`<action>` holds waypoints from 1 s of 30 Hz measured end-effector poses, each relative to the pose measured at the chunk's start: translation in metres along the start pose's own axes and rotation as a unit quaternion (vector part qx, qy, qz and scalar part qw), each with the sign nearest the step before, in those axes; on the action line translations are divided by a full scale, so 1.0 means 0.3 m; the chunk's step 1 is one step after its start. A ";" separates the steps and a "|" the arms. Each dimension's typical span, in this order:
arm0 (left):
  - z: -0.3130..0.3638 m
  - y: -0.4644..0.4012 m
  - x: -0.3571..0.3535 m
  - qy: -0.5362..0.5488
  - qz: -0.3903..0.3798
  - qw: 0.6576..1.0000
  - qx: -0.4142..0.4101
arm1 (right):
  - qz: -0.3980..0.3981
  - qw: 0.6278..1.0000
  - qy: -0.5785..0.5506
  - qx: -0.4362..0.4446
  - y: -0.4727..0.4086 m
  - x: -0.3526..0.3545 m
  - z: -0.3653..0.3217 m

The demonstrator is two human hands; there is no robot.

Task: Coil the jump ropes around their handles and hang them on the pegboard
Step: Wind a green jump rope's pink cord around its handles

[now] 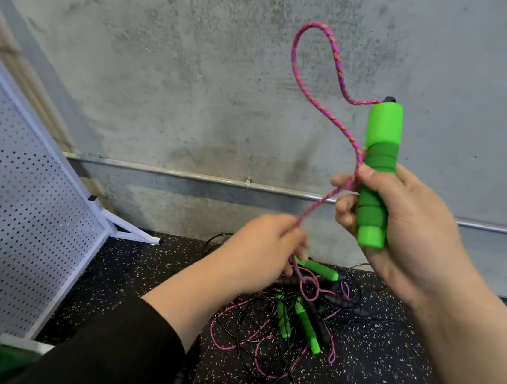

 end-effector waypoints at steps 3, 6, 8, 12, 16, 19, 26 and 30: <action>0.032 -0.011 0.033 0.255 0.110 0.960 -0.036 | 0.007 0.992 0.125 -0.011 0.004 0.016 0.034; 0.069 -0.007 0.064 0.452 0.129 0.878 -0.092 | -0.080 0.973 0.200 -0.077 0.025 -0.007 0.097; 0.093 -0.001 0.078 0.526 0.122 0.833 -0.121 | -0.125 0.953 0.263 -0.086 0.028 -0.023 0.138; 0.089 -0.013 0.117 0.532 0.171 0.816 -0.145 | -0.052 0.927 0.371 -0.028 -0.005 -0.026 0.157; 0.039 -0.019 0.110 0.356 0.204 0.911 -0.044 | -0.009 0.976 0.218 -0.017 -0.012 -0.034 0.110; 0.008 -0.001 0.056 0.206 0.062 0.977 0.004 | -0.023 0.993 0.112 -0.015 -0.009 -0.041 0.062; -0.021 0.001 -0.030 0.076 -0.021 0.997 -0.022 | -0.079 0.997 0.001 -0.022 0.012 -0.069 -0.003; 0.013 -0.018 0.012 0.225 0.108 0.966 -0.061 | -0.023 0.993 0.118 -0.001 -0.008 -0.030 0.020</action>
Point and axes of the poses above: each hand's wrist, its own y-axis away from the middle knuckle, its own x-axis out of the back of the hand, z = x × y, the point moved 1 cm from there along -y, towards the middle knuckle, and after that the axes turned 10 degrees about y, right-handed, at the moved point
